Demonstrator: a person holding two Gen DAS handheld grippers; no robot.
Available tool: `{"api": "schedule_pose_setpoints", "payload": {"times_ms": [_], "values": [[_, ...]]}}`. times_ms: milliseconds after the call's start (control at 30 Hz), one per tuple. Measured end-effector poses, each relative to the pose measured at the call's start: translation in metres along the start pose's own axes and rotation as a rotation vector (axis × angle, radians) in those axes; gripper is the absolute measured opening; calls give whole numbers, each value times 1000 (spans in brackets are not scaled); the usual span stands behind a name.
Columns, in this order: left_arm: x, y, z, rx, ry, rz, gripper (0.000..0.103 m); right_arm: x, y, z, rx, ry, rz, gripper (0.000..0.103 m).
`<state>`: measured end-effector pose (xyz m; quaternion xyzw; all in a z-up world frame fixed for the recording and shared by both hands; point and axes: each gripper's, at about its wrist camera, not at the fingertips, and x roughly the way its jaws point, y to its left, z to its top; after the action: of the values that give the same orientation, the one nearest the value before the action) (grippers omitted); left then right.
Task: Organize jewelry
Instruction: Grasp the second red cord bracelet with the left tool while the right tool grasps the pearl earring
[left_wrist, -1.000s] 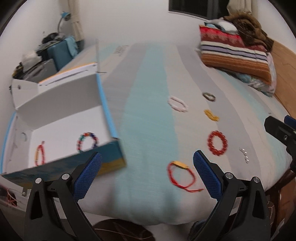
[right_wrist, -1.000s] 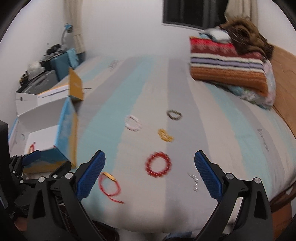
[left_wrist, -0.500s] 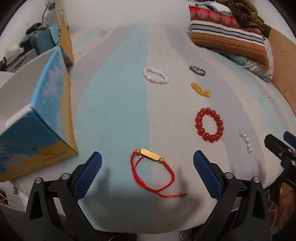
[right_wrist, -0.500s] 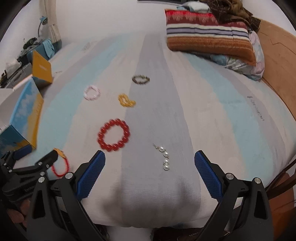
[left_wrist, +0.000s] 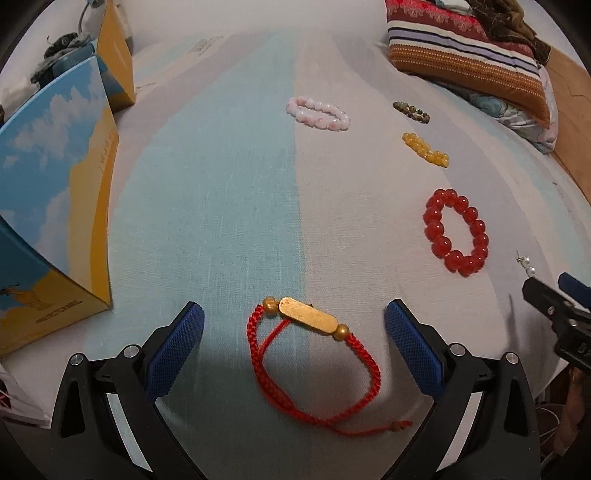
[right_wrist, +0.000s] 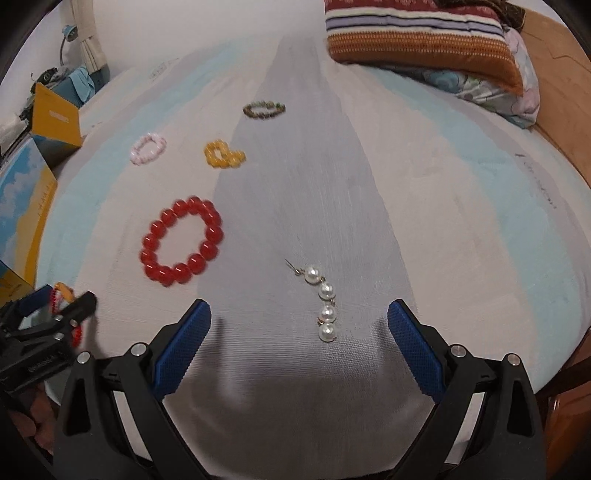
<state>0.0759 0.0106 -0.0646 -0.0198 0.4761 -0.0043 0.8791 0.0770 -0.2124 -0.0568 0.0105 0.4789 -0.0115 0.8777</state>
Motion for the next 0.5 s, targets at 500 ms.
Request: {"api": "schedule_pose_setpoints", "payload": {"times_ms": [500], "values": [[-6, 0, -8, 10, -17, 28, 71, 15, -10, -13, 53, 6, 27, 53]]}}
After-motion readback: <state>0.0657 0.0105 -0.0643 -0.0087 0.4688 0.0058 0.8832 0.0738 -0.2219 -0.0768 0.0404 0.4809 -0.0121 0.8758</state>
